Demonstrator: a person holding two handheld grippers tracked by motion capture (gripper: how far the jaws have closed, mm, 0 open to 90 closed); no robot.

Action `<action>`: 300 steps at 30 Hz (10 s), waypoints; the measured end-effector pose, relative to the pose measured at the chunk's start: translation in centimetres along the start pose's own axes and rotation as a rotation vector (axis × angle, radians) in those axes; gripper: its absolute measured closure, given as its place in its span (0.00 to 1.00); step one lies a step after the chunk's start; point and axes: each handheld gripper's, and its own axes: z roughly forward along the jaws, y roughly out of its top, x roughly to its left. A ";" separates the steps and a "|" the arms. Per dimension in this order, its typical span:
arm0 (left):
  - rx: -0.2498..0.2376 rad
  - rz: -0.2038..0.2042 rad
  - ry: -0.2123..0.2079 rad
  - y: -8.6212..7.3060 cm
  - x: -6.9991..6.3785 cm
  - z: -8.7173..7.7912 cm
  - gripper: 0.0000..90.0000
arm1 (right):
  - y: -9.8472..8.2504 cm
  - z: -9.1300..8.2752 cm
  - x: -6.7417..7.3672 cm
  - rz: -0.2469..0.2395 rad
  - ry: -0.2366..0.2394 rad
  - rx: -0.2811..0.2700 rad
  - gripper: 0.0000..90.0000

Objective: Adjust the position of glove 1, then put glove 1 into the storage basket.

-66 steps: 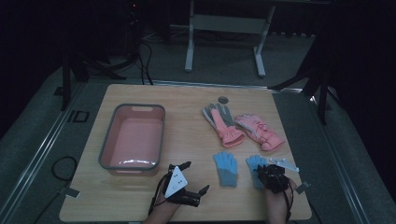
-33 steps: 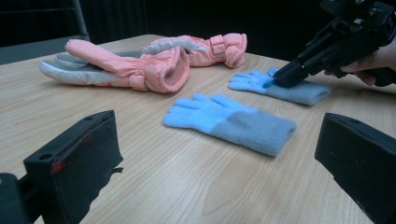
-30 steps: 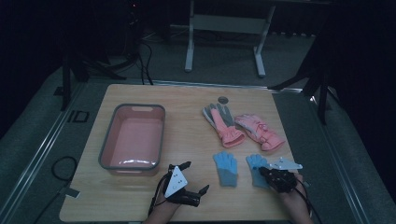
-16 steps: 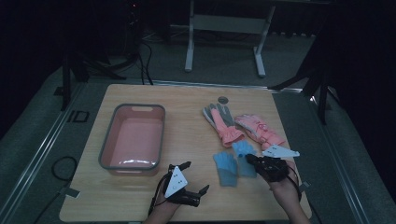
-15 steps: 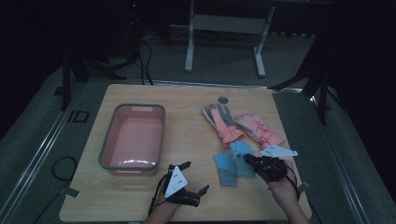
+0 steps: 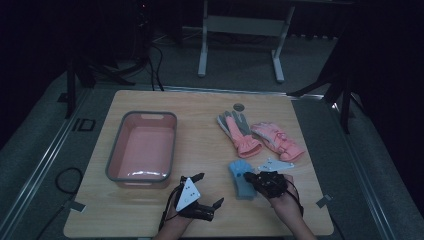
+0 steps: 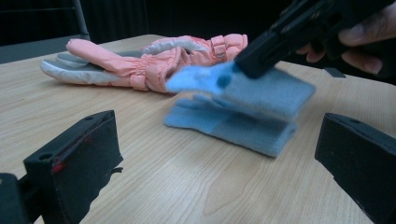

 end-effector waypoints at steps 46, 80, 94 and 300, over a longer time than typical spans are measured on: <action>0.142 -0.020 -0.146 1.8 -0.2 0.8 0.03 | -1.6 -0.7 -4.9 0.048 0.094 -0.109 0.15; 0.352 0.424 -0.353 3.2 -2.6 8.8 0.34 | -0.2 4.8 -5.8 0.155 0.120 0.010 0.35; 0.431 0.418 -0.319 2.7 -2.3 9.4 0.71 | -0.9 5.5 -4.5 0.056 0.085 0.074 0.56; 0.392 0.006 -0.140 8.3 5.5 -1.0 0.16 | 10.4 6.6 0.4 -0.089 0.297 -0.060 0.16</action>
